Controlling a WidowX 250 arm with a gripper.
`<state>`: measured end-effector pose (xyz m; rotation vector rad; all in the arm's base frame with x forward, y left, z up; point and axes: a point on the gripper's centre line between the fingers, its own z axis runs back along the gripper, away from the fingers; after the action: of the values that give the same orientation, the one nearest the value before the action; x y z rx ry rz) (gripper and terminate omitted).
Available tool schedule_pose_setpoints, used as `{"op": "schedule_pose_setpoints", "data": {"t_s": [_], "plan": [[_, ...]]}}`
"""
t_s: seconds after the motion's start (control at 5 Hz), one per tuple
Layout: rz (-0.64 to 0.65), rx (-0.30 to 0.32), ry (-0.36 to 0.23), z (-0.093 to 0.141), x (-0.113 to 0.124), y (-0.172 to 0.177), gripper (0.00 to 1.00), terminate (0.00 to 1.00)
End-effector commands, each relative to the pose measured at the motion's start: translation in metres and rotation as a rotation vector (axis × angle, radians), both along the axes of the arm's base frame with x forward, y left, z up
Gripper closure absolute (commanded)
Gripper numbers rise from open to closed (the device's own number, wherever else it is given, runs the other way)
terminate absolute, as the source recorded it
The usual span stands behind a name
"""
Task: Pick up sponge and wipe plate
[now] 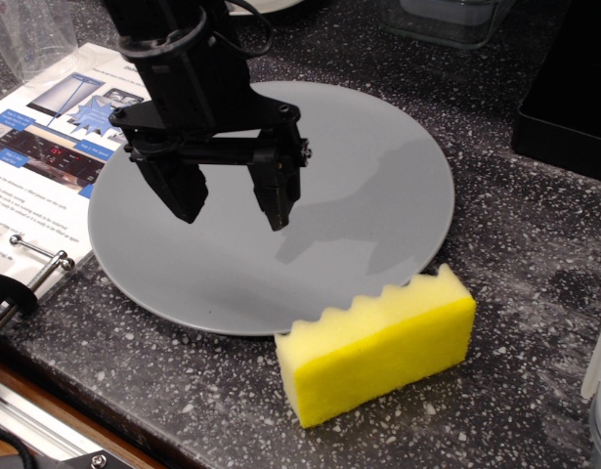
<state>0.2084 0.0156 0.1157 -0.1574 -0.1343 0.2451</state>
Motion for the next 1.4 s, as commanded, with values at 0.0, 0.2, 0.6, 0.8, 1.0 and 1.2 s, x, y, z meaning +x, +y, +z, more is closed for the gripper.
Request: {"op": "schedule_pose_setpoints", "data": {"t_s": [0.0, 0.2, 0.6, 0.8, 1.0, 1.2], "plan": [[0.0, 0.0, 0.0, 0.0, 0.0, 0.0, 0.0, 0.0], [-0.2, -0.021, -0.038, 0.005, 0.005, -0.014, 0.0, 0.0], [-0.401, -0.122, -0.047, 0.011, 0.004, -0.038, 0.0, 0.0], [-0.477, -0.079, -0.047, 0.005, -0.004, -0.052, 0.0, 0.0], [-0.523, -0.034, -0.065, -0.004, -0.01, -0.069, 0.0, 0.0], [-0.521, 0.001, -0.097, -0.013, -0.014, -0.079, 0.0, 0.0]]}}
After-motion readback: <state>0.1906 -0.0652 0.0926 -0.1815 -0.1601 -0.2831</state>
